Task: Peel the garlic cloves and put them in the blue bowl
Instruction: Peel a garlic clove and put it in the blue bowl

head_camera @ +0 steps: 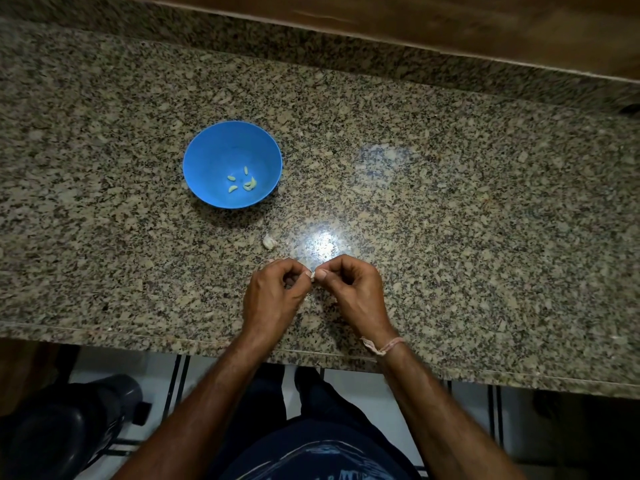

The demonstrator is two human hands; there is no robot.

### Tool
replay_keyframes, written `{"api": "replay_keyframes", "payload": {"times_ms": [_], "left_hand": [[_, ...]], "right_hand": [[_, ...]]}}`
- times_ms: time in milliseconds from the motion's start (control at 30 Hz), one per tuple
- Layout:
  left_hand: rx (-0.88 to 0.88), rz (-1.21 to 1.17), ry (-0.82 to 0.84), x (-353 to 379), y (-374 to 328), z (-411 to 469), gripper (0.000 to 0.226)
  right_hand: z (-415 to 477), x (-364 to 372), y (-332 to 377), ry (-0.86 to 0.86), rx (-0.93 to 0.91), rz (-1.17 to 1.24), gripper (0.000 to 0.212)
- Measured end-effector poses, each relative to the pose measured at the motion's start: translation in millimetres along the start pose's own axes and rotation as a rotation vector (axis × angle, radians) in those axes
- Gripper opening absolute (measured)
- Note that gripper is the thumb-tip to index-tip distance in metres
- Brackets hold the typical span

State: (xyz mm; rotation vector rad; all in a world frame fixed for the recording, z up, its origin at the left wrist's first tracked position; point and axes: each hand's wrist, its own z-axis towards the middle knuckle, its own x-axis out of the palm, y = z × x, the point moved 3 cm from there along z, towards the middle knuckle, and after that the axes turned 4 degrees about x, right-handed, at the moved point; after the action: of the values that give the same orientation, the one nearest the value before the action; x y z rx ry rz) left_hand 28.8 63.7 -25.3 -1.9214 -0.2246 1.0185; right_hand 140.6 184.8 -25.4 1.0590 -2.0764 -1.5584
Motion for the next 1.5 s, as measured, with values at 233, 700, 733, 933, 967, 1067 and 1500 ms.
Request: {"api": "replay_keyframes", "payload": {"times_ms": [233, 700, 733, 933, 967, 1067, 1500], "left_hand": [[-0.026, -0.229, 0.044, -1, 2, -6, 0.014], [-0.128, -0.361, 0.042, -4, -8, -6, 0.012], [-0.147, -0.407, 0.045, -3, -8, -6, 0.01], [-0.45, -0.698, 0.049, 13, -1, -10, 0.012], [-0.49, -0.751, 0.053, 16, 1, -11, 0.012], [-0.503, -0.832, 0.032, 21, 2, -14, 0.012], [0.292, -0.049, -0.022, 10, -15, -10, 0.02]], "right_hand": [[3, -2, -5, -0.016, -0.002, -0.045, 0.008], [-4, 2, 0, -0.037, -0.089, -0.122, 0.003], [-3, 3, 0, -0.043, -0.107, -0.137, 0.003], [-4, 5, -2, -0.074, -0.094, -0.068, 0.001], [-5, 6, -3, -0.079, -0.082, -0.047, 0.002], [-5, 9, -10, -0.089, -0.036, 0.027, 0.001], [-9, 24, 1, 0.104, 0.283, 0.16, 0.032]]}}
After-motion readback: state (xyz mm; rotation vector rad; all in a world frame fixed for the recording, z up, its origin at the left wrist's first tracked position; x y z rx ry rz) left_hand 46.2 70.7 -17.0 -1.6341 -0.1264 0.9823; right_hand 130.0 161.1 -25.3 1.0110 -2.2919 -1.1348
